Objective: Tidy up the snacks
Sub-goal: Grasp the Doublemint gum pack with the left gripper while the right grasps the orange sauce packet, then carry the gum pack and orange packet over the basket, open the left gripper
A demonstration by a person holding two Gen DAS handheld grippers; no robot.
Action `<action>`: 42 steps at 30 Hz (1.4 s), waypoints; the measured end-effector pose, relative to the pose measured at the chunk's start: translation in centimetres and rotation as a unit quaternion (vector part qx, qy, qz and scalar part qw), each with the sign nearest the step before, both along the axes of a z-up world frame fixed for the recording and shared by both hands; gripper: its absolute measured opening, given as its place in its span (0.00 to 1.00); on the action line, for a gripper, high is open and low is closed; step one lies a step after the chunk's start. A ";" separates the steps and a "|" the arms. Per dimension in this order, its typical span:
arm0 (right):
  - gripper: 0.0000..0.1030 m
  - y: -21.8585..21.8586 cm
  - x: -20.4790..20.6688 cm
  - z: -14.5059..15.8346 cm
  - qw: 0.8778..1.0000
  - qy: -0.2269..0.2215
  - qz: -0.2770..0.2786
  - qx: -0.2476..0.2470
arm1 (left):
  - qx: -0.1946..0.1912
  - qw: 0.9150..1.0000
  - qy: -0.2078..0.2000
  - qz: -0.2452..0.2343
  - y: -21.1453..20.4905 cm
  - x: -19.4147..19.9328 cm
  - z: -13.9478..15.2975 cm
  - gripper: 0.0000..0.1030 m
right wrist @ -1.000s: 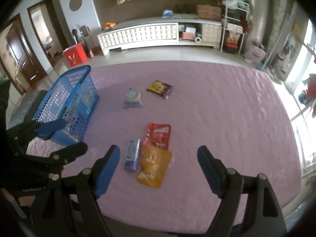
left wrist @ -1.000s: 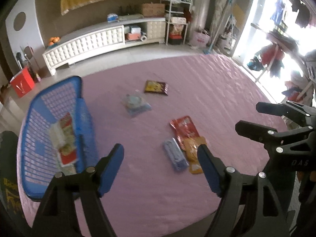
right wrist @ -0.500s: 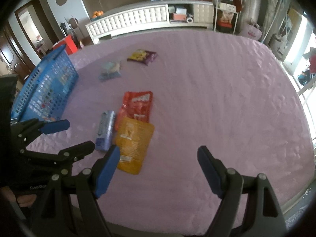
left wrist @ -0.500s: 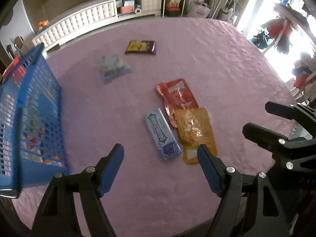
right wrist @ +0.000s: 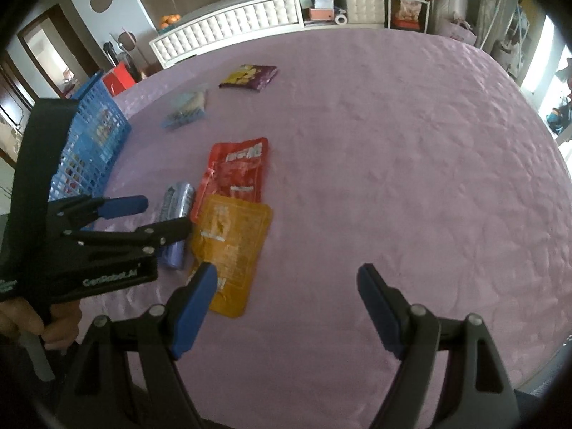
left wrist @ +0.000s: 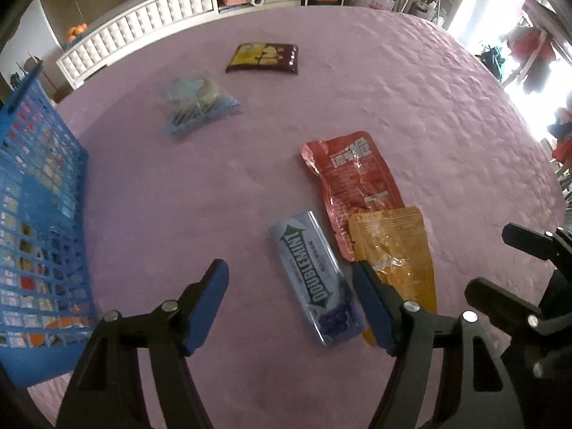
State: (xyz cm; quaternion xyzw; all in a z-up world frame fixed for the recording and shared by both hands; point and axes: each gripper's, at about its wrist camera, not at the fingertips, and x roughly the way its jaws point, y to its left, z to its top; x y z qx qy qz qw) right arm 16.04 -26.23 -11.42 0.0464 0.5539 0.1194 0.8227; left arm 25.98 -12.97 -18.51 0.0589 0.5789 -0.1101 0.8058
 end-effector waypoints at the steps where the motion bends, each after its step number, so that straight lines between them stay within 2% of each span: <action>1: 0.81 -0.1 0.0 0.0 1.000 0.003 -0.002 0.001 | -0.006 1.000 0.005 -0.001 0.0 0.1 -0.3 0.62; 4: 0.81 0.1 0.0 -0.2 1.000 0.008 -0.008 -0.001 | -0.018 1.000 0.012 -0.008 0.0 0.1 -0.6 0.49; 6: 0.81 0.2 -0.1 -0.4 1.000 0.013 -0.015 0.001 | -0.019 1.000 0.006 -0.021 -0.3 -0.2 -0.3 0.34; 7: 0.81 0.4 0.1 -0.6 1.000 0.015 -0.018 0.001 | -0.018 0.999 0.005 -0.027 -0.3 -0.4 -0.3 0.31; 10: 0.81 1.1 -0.1 -0.9 1.000 0.021 -0.018 -0.001 | -0.013 0.999 -0.008 -0.030 0.1 -1.5 -0.1 0.30; 19: 0.81 5.0 0.7 -1.6 1.000 0.025 0.004 -0.009 | -0.026 0.999 -0.036 0.009 4.4 -4.9 1.3 0.30; 22: 0.81 6.6 1.2 -1.9 0.999 0.020 0.020 -0.032 | -0.034 0.998 -0.043 0.016 5.3 -5.3 1.5 0.30; 27: 0.80 7.8 1.3 -2.7 0.997 0.006 0.028 -0.067 | -0.016 0.998 -0.060 0.013 6.0 -5.9 1.7 0.30; 30: 0.65 8.2 1.0 -2.6 0.996 -0.008 0.034 -0.087 | -0.013 0.998 -0.064 0.005 6.3 -6.2 1.7 0.30; 37: 0.39 7.8 -0.4 -2.2 0.997 -0.014 0.036 -0.068 | -0.028 0.998 -0.059 0.007 6.8 -6.6 1.1 0.29; 39: 0.28 7.3 -0.4 -1.8 0.998 -0.018 0.023 -0.047 | -0.032 0.998 -0.058 0.008 6.8 -6.8 1.1 0.29; 40: 0.13 7.0 -0.5 -1.5 0.999 -0.022 0.019 -0.043 | -0.033 0.998 -0.058 0.008 6.8 -6.9 1.1 0.29; 42: 0.13 6.7 -0.6 -1.6 0.999 -0.010 0.017 -0.027 | -0.036 0.997 -0.062 0.008 6.8 -7.1 1.4 0.29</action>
